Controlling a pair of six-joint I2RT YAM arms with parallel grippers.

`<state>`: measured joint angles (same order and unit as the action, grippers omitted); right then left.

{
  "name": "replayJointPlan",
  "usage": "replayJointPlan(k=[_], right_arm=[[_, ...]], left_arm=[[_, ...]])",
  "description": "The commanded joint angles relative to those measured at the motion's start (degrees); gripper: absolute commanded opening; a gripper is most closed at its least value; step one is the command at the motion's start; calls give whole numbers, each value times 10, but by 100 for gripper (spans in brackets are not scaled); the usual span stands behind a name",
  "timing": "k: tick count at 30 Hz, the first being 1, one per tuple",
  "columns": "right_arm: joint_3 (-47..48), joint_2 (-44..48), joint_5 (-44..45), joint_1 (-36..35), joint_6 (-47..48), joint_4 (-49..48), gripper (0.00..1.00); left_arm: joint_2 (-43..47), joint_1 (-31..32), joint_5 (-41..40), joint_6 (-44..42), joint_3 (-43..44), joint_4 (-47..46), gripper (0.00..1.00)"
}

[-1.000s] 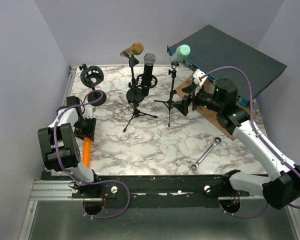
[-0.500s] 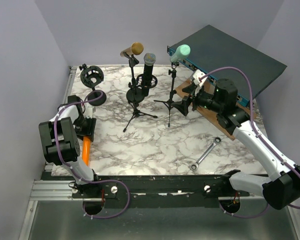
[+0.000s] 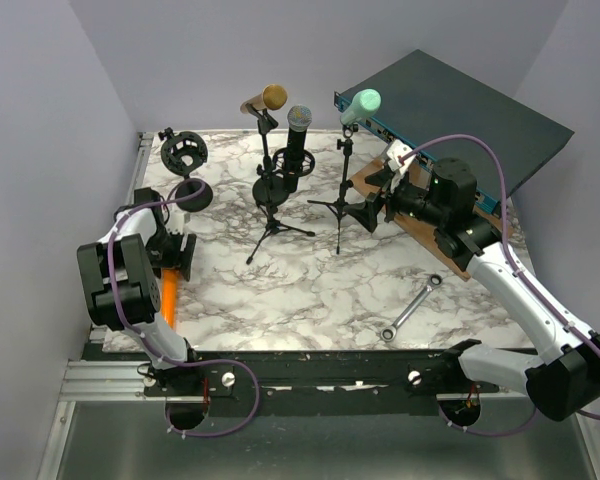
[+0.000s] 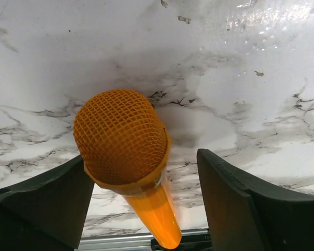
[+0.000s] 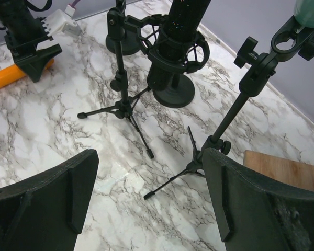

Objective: Remove the microphone from the stand

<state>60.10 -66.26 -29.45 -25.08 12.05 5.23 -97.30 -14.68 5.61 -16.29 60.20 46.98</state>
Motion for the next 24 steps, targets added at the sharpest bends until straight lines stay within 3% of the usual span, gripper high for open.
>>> replayJointPlan(k=[1,8,16,24], right_arm=[[-6,11,-12,-3,6,-11,89],[-5,10,-14,-4,7,-11,89],[-3,4,-17,-4,6,-10,89],[2,-4,-21,-4,6,-13,89]], left_arm=[[44,-10,15,-11,-1,13,80],[162,-37,63,-54,-16,25,99],[278,-61,126,-106,-20,4,99],[275,-93,236,-55,21,-153,97]])
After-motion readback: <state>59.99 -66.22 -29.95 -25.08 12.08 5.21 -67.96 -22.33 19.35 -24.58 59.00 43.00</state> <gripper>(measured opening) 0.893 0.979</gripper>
